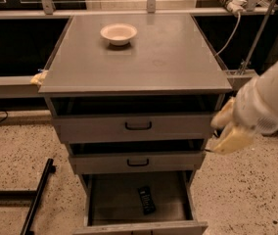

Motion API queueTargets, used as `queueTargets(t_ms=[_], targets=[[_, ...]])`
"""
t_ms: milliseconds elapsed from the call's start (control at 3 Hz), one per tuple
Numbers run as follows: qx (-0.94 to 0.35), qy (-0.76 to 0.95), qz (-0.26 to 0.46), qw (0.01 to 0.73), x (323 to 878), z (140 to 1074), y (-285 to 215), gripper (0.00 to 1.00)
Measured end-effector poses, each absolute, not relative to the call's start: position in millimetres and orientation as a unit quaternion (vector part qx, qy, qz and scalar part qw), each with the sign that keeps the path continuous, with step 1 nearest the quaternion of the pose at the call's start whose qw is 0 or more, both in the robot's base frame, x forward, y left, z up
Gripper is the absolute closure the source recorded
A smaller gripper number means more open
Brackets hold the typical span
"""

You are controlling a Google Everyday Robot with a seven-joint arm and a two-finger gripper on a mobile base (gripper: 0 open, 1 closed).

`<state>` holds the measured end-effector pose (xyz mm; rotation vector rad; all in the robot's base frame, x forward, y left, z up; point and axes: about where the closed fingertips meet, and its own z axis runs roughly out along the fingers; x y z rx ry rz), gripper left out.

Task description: Pick rxbar chocolate from bottom drawer and place on counter

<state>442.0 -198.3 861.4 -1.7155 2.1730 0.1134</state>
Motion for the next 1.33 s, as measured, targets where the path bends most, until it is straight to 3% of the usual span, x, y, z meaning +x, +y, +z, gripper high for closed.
queueTargets(t_ms=[333, 667, 1333], targets=[[-0.617, 0.754, 0.127, 0.183, 434, 736, -163, 0.75], [-0.619, 0.743, 0.166, 0.194, 440, 653, -132, 0.97], [-0.607, 0.747, 0.154, 0.224, 458, 634, -132, 1.0]])
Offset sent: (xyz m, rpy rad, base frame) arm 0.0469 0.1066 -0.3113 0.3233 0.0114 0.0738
